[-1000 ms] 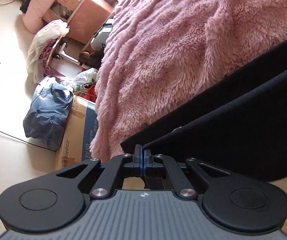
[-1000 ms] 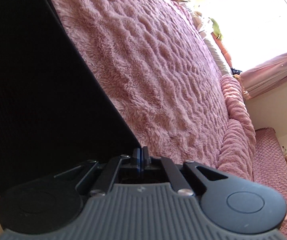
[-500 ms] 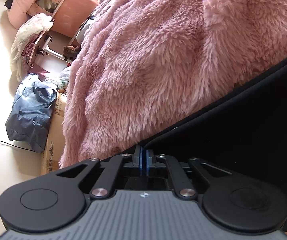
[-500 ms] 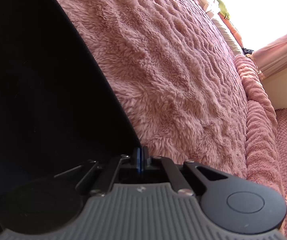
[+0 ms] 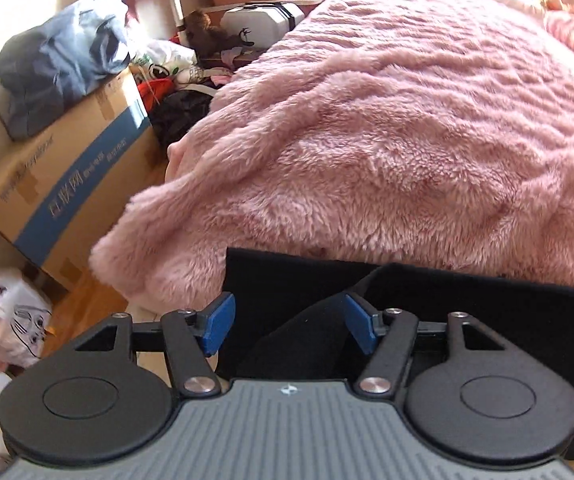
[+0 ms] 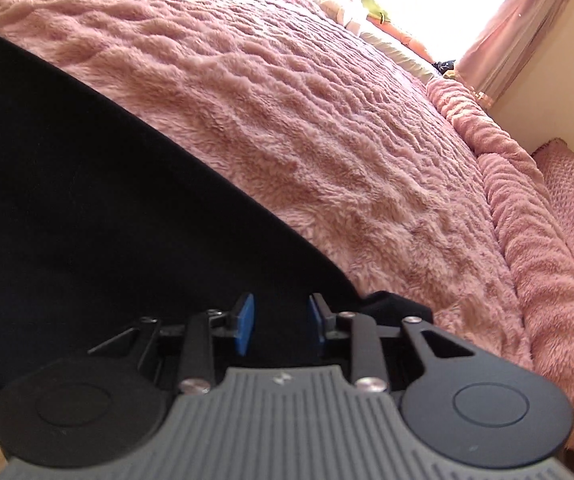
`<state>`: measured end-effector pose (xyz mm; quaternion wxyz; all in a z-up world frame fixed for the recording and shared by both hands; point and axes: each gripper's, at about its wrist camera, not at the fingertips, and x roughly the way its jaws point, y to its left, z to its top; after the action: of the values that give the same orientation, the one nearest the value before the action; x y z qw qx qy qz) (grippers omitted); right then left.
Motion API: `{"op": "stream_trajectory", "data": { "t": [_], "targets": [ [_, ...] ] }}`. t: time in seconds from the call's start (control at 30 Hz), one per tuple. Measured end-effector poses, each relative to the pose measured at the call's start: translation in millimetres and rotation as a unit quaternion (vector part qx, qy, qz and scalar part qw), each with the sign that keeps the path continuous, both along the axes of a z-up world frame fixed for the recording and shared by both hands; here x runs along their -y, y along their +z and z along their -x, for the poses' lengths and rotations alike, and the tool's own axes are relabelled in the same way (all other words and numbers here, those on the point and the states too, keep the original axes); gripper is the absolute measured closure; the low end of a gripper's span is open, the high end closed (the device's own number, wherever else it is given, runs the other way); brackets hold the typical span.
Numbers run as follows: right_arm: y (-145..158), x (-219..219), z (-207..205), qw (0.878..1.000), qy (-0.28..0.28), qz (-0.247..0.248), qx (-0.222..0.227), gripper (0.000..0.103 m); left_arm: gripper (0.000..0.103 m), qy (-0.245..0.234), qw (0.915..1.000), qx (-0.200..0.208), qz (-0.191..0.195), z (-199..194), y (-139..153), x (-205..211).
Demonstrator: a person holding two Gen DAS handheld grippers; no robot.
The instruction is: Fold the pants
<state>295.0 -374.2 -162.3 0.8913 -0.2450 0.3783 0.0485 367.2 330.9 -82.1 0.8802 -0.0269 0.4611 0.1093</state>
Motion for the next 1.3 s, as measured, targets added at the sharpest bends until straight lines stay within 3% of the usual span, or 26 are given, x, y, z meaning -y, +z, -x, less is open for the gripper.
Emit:
{"op": "stream_trajectory", "data": {
  "t": [0.1,0.2,0.3,0.37,0.43,0.47,0.57,0.77,0.87,1.0,1.07,1.13,1.2,1.3],
  "targets": [
    [-3.8,-16.0,15.8,1.000,-0.011,-0.021,0.006,0.079,0.030,0.024,0.9992,0.021,0.024,24.9,-8.1,-13.6],
    [-10.4,-26.2,27.6,0.999,-0.031,-0.043,-0.004,0.079,0.030,-0.007,0.9985,0.034,0.042,40.1,-18.5,-12.1],
    [-15.1,-30.2,35.1,0.998,-0.043,-0.051,-0.013,0.079,0.025,-0.033,0.9984,0.044,0.009,45.9,-31.9,7.9],
    [-18.8,-33.3,38.6,0.998,-0.047,-0.048,-0.018,0.079,0.029,-0.044,0.9982,0.038,-0.013,42.0,-41.7,18.6],
    [-22.1,-34.5,39.6,0.998,-0.050,-0.041,-0.024,0.079,0.057,-0.032,0.9986,0.024,-0.035,34.0,-49.4,21.8],
    [-22.9,-35.0,40.5,0.998,-0.051,-0.036,-0.026,0.079,0.084,-0.023,0.9988,0.022,-0.038,31.0,-49.4,20.7],
    [-23.8,-34.0,41.6,0.998,-0.053,-0.024,-0.029,0.079,0.100,-0.018,0.9981,0.050,-0.031,28.2,-35.9,10.0],
    [-26.3,-35.6,42.1,0.998,-0.061,-0.019,-0.030,0.079,0.100,-0.040,0.9950,0.036,-0.084,-11.8,-8.0,-6.7],
    [-27.9,-39.8,42.0,0.998,-0.060,-0.015,-0.029,0.079,0.099,-0.019,0.9927,0.017,-0.118,-35.2,-10.7,-15.2],
    [-27.4,-43.4,43.2,0.998,-0.060,-0.009,-0.028,0.079,0.081,0.032,0.9898,0.014,-0.138,-45.0,-17.3,-28.4],
    [-26.4,-44.2,44.8,0.998,-0.060,-0.008,-0.026,0.079,0.075,0.062,0.9925,0.037,-0.098,-33.3,-12.6,-36.7],
    [-24.7,-45.3,47.3,0.998,-0.056,-0.008,-0.022,0.079,0.073,0.076,0.9942,0.074,-0.018,-8.1,-6.8,-46.1],
    [-23.9,-46.5,49.6,0.998,-0.056,-0.009,-0.017,0.079,0.061,0.090,0.9888,0.105,0.055,19.6,-7.9,-53.2],
    [-23.0,-49.4,53.7,0.998,-0.060,-0.018,-0.013,0.079,0.051,0.108,0.9782,0.123,0.128,54.8,-21.9,-58.3]
  ]
}}
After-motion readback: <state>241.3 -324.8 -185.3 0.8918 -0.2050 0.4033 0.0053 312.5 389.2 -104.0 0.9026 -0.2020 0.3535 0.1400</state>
